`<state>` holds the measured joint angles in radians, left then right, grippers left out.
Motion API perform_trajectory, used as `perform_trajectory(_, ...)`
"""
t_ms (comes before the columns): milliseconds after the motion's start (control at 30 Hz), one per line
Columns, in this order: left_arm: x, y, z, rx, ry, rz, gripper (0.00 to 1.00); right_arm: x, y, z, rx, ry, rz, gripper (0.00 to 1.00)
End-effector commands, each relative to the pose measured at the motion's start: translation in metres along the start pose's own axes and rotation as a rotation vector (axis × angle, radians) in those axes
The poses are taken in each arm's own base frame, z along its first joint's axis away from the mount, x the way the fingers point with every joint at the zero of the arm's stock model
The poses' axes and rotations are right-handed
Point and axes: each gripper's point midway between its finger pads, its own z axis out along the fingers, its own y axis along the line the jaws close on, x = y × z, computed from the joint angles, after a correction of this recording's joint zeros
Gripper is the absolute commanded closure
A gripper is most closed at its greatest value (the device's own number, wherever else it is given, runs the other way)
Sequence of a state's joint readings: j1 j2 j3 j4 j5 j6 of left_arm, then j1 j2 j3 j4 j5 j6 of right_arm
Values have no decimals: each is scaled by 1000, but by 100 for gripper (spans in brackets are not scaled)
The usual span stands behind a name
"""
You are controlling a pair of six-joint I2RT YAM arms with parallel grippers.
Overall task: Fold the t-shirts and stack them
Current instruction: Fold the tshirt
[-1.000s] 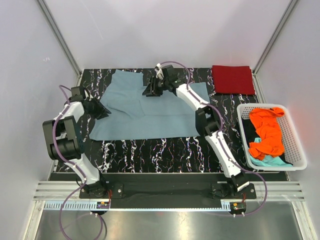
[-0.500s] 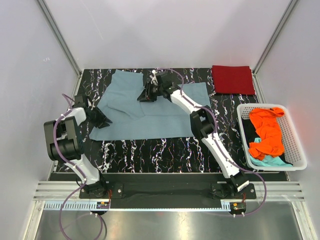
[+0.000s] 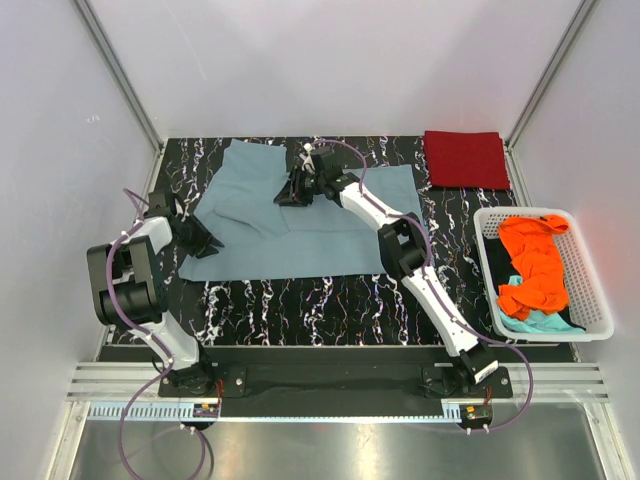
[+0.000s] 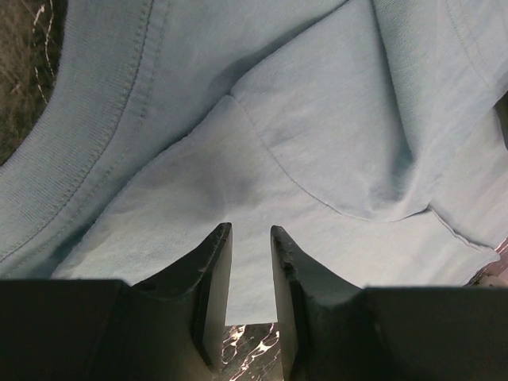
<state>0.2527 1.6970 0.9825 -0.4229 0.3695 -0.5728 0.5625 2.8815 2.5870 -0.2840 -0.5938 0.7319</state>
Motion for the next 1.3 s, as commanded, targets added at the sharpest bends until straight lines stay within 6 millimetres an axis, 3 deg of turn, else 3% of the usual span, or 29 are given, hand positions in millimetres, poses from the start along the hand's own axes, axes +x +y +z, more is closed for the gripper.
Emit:
perform_trajectory(0, -11, -4, -7, 13, -59, 31, 69, -1, 5, 9, -24, -19, -14, 63)
perform_trajectory(333, -8, 10, -5, -23, -50, -9, 69, -9, 5, 14, -27, -57, 3, 66)
perform_trajectory(500, -6, 23, -3, -45, -29, -41, 69, -13, 10, 14, -50, -66, 1, 83)
perform_trajectory(600, -5, 29, -2, -59, -21, -54, 69, -15, 13, 11, -50, -71, -9, 86)
perform_trajectory(700, -3, 39, -1, -72, -10, -84, 69, -29, 27, -1, -42, -106, -57, 91)
perform_trajectory(867, 2, 47, 2, -75, 12, -107, 69, -48, 27, -14, -4, -165, -58, 100)
perform_trajectory(1267, 5, 62, 3, -100, 20, -114, 69, -68, 42, -33, 3, -214, -67, 100)
